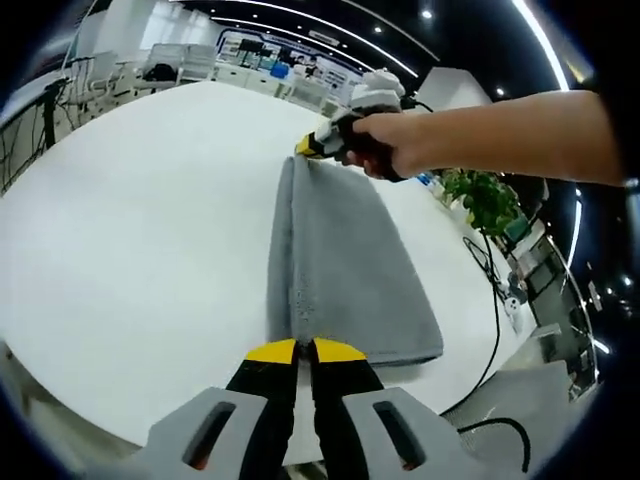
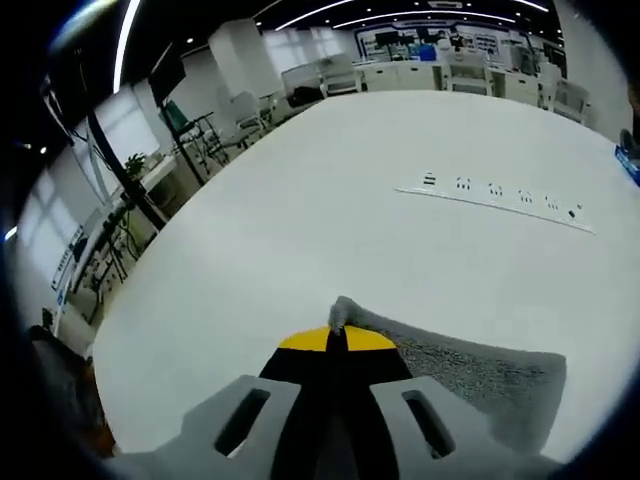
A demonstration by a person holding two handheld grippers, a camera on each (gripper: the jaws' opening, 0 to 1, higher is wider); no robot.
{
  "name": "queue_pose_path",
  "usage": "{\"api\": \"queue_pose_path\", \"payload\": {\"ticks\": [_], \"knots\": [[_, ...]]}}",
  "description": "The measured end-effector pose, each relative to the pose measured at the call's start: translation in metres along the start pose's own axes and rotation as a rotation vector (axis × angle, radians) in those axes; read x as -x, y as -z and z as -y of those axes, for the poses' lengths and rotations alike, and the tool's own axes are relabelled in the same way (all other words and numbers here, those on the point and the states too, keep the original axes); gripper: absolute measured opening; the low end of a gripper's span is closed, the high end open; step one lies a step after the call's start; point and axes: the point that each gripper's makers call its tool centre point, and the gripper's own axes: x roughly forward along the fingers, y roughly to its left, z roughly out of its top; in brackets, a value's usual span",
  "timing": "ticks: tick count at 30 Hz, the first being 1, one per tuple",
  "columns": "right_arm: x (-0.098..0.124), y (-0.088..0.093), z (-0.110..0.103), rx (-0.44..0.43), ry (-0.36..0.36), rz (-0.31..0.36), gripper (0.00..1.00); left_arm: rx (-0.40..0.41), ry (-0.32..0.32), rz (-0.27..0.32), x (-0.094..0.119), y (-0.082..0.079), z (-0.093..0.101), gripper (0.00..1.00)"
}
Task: Fold the towel on the table until its edges align and the towel forms a compact rectangular stack.
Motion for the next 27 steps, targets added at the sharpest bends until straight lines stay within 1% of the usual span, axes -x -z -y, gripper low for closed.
{"api": "queue_pose_path", "payload": {"ticks": [1, 2, 3, 6, 10, 17, 21, 24, 26, 27], "knots": [[0.0, 0.0, 0.0, 0.022, 0.003, 0.004, 0.01, 0.019, 0.003, 0.004, 0.001, -0.001, 0.0, 0.05], [0.0, -0.001, 0.0, 0.038, 0.001, 0.014, 0.02, 0.02, -0.002, 0.01, 0.003, -0.003, -0.001, 0.05], [0.0, -0.001, -0.002, 0.041, -0.009, 0.023, 0.03, 0.011, -0.008, 0.018, 0.004, -0.005, -0.001, 0.05], [0.002, -0.004, -0.004, 0.038, -0.024, 0.033, 0.06, -0.034, -0.032, 0.069, 0.004, -0.017, -0.006, 0.04], [0.005, -0.01, -0.006, 0.06, -0.04, 0.051, 0.09, -0.031, -0.034, 0.078, 0.004, -0.023, -0.007, 0.04], [0.018, -0.022, -0.009, 0.101, -0.062, 0.088, 0.11, -0.054, -0.001, 0.095, 0.001, -0.034, 0.009, 0.04], [0.027, -0.028, -0.009, 0.115, -0.074, 0.098, 0.18, -0.059, 0.015, 0.101, -0.002, -0.036, 0.014, 0.04], [0.034, -0.031, -0.01, 0.111, -0.087, 0.109, 0.23, -0.058, 0.016, 0.103, -0.001, -0.038, 0.014, 0.04], [0.04, -0.033, -0.011, 0.132, -0.092, 0.119, 0.27, -0.057, 0.017, 0.109, 0.0, -0.041, 0.014, 0.05], [0.042, -0.035, -0.011, 0.144, -0.091, 0.125, 0.31, -0.061, 0.018, 0.108, -0.001, -0.043, 0.014, 0.05]]}}
